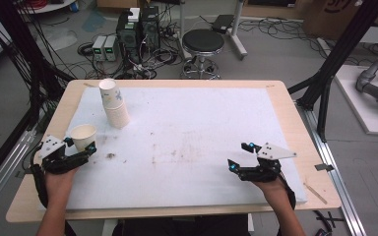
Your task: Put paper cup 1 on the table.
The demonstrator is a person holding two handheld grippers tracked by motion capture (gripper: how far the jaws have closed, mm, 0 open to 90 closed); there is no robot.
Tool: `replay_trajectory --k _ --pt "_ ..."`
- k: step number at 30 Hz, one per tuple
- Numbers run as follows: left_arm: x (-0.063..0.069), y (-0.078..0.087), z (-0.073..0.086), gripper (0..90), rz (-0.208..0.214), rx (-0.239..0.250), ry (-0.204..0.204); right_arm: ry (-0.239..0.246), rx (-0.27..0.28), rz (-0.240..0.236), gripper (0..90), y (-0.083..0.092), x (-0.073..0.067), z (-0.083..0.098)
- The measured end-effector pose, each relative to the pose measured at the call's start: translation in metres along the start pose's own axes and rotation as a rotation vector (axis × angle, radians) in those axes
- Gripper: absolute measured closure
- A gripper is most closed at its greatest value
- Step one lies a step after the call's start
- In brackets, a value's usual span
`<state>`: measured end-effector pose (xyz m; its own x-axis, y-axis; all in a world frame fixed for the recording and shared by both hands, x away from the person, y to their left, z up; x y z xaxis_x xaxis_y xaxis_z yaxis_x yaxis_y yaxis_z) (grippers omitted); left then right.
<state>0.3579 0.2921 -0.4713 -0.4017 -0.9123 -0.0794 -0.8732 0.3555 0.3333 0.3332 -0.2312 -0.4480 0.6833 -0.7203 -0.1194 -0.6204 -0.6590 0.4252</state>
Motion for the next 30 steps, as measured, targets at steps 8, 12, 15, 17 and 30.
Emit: replay_trajectory --k 8,12,15,17,30 --pt "0.002 -0.001 0.012 28.9 -0.006 -0.099 -0.001 0.0 0.0 -0.005 20.3 0.001 0.0 0.0" --pt "0.003 0.001 0.014 29.0 -0.008 -0.114 0.003 -0.001 0.001 -0.004 20.3 0.002 0.0 -0.001" --pt "0.003 0.005 0.016 29.0 -0.007 -0.118 0.009 -0.002 0.006 -0.001 20.3 0.003 0.0 -0.001" --pt "0.003 0.007 0.018 28.8 -0.005 -0.124 0.011 -0.001 0.005 -0.003 20.3 0.004 0.001 -0.001" --pt "0.003 0.034 0.003 16.8 -0.031 -0.026 0.046 -0.002 0.003 -0.003 20.3 0.004 0.001 -0.001"
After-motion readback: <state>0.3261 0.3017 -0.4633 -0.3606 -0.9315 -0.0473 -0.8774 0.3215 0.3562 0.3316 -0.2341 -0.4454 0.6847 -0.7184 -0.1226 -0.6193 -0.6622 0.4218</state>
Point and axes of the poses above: each handheld gripper's, and its own axes: y roughly backward along the jaws, z roughly out of its underside, x roughly to its right, the point moved 7 cm from there along -y, roughly forward along the jaws, and after that the axes turned 8 degrees about -y, right-handed, at the moved point
